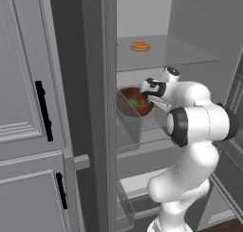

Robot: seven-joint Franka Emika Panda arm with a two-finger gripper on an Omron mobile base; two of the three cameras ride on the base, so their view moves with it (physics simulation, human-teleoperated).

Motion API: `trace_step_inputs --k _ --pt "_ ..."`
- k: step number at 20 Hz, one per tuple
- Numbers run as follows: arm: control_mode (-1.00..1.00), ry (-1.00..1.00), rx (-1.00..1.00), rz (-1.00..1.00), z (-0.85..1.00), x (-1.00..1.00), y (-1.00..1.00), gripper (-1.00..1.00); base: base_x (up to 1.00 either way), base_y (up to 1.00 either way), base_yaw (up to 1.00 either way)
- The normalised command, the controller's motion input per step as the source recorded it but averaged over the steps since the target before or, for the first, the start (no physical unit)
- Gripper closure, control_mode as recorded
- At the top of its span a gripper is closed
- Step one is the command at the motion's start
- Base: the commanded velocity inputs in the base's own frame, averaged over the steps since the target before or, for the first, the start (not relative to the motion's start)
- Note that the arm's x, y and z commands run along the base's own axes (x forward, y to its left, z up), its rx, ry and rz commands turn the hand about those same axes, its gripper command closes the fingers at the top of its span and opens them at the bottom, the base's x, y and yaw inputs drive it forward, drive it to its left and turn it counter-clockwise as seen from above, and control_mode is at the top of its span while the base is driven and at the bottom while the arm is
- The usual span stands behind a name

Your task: Pick the chicken drumstick and broccoli from their plates and place them in the bowl. Then put the bowl in the fridge.

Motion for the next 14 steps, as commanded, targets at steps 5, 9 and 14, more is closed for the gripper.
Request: trace_step_inputs --k 5,9,14 --pt "-1.0 -0.05 0.0 0.0 0.0 -0.12 0.0 -1.0 0.0 0.0 0.0" --pt "-1.0 -0.19 0.0 0.0 0.08 -0.18 0.0 -1.0 0.0 0.0 0.0" --pt "-1.0 -0.33 0.0 -0.01 0.4 -0.6 -0.01 -1.0 0.0 0.0 0.0"
